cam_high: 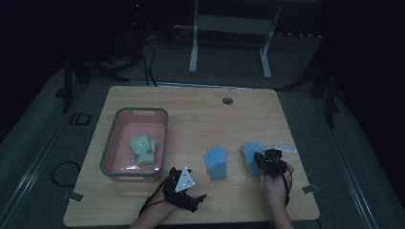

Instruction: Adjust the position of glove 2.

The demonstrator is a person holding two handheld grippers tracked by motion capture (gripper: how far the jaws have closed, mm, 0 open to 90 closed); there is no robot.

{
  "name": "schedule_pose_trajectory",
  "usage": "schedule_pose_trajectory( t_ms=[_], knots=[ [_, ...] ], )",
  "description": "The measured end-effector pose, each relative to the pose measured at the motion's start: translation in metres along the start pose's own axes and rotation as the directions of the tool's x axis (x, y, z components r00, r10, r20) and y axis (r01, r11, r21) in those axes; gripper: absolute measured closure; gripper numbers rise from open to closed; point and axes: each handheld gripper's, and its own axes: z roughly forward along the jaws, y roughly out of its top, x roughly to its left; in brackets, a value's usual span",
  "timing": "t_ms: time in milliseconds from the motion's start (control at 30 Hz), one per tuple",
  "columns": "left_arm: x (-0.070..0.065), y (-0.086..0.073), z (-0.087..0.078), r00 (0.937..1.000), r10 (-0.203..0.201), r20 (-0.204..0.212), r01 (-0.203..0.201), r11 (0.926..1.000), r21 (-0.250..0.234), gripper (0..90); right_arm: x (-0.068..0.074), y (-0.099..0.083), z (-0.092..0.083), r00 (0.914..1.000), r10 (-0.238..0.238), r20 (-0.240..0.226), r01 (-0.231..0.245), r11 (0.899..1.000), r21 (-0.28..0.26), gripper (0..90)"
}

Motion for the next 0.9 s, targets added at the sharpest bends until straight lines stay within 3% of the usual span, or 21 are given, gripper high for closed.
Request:
schedule_pose_trajectory(
  t_ms=[67, 333, 433, 500, 533, 567, 600, 800, 900],
  knots=[
    [0.000, 0.000, 0.000, 1.0000, 0.000, 0.001, 0.000, 1.0000, 0.003, 2.6, 0.000, -0.005, 0.008, 0.9994, 0.033, -0.005, -0.033, 0.999, 0.012, 86.3],
    [0.001, 0.000, -0.002, 1.0000, 0.002, 0.001, -0.002, 1.0000, -0.001, 2.6, -0.001, -0.015, 0.024, 0.9995, 0.032, 0.007, -0.032, 0.999, 0.042, 79.8],
    [0.001, 0.000, -0.002, 1.0000, -0.002, 0.004, 0.002, 1.0000, -0.002, 2.6, 0.001, -0.010, 0.021, 0.9999, -0.010, -0.005, 0.010, 0.999, 0.047, 76.0],
    [0.001, 0.000, -0.002, 1.0000, 0.000, 0.003, 0.000, 1.0000, -0.001, 2.6, 0.001, -0.010, 0.021, 0.9999, -0.010, -0.005, 0.010, 0.999, 0.047, 76.0],
    [0.001, -0.001, -0.001, 1.0000, 0.002, 0.007, -0.002, 1.0000, 0.000, 2.6, 0.001, -0.009, 0.019, 0.9996, -0.028, -0.002, 0.028, 0.999, 0.046, 74.6],
    [0.001, -0.001, -0.001, 1.0000, 0.004, 0.007, -0.004, 1.0000, 0.001, 2.6, 0.001, -0.003, 0.015, 0.9970, -0.076, 0.008, 0.076, 0.996, 0.041, 71.8],
    [0.000, -0.001, -0.001, 1.0000, 0.005, 0.008, -0.005, 1.0000, 0.002, 2.6, -0.001, -0.002, 0.014, 0.9968, -0.080, 0.005, 0.080, 0.996, 0.040, 70.9],
    [0.001, -0.001, 0.000, 0.9997, -0.012, 0.020, 0.012, 0.9999, 0.003, 2.6, -0.015, 0.009, 0.006, 0.9919, -0.092, -0.088, 0.095, 0.995, 0.031, 68.4],
    [0.001, -0.001, 0.000, 0.9997, -0.010, 0.020, 0.010, 0.9999, 0.004, 2.6, -0.022, 0.012, 0.002, 0.9837, -0.110, -0.143, 0.115, 0.993, 0.028, 63.1]
  ],
)
